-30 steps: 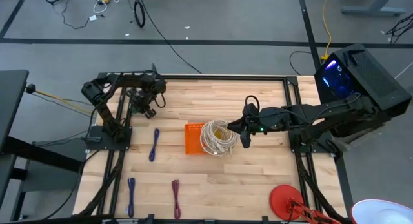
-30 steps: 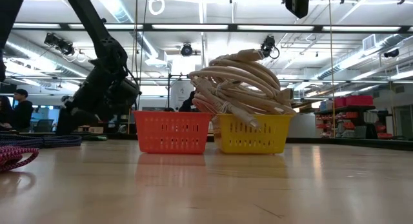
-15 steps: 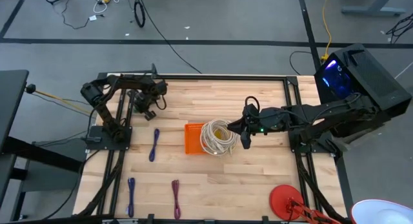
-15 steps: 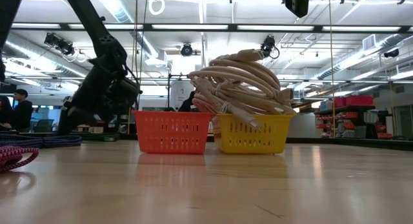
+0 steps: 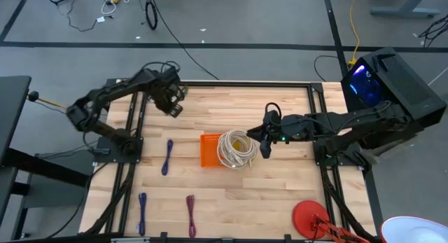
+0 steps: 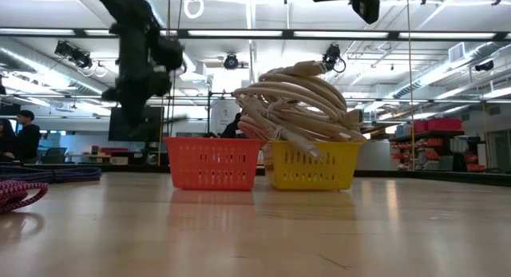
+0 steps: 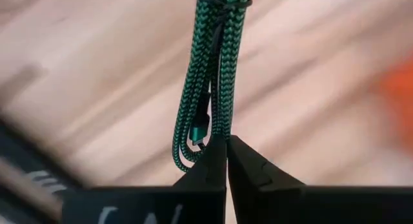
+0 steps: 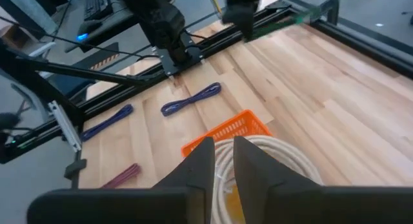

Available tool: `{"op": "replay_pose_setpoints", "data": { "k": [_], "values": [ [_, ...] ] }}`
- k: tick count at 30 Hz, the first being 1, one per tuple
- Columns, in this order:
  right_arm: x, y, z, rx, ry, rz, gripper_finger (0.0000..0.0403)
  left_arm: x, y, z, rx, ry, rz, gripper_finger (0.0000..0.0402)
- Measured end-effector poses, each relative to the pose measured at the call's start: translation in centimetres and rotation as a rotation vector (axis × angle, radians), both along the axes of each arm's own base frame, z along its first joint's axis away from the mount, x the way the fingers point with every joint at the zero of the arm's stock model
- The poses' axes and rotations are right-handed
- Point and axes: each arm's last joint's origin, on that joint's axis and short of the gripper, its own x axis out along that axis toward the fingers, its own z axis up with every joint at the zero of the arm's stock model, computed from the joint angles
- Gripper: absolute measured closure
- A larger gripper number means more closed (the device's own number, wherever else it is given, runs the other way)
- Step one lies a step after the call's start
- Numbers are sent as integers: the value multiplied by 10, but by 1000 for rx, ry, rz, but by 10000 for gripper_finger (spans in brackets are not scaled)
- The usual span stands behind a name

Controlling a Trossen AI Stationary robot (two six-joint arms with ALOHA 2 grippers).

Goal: Pick & Place USB Port
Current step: Put the green charger cable into the orange bin

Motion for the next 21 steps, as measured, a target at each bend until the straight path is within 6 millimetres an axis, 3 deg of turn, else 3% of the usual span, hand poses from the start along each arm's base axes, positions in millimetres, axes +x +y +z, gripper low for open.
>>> {"op": "replay_pose_setpoints", "data": {
  "k": [5,10,14,18,21],
  "values": [
    [1,-5,0,-33,5,-4,342,8,-33,31,-44,-233,-13,401],
    [1,-9,0,-62,10,-6,342,17,-69,41,-75,-316,-33,401],
    [0,-12,2,-83,8,-3,342,34,-96,48,-111,-478,-51,401],
    [-7,-14,8,-107,-13,3,342,50,-124,40,-160,-559,-44,401],
    [-15,-15,15,-125,-38,9,342,53,-143,18,-178,-553,1,401]
  ]
}}
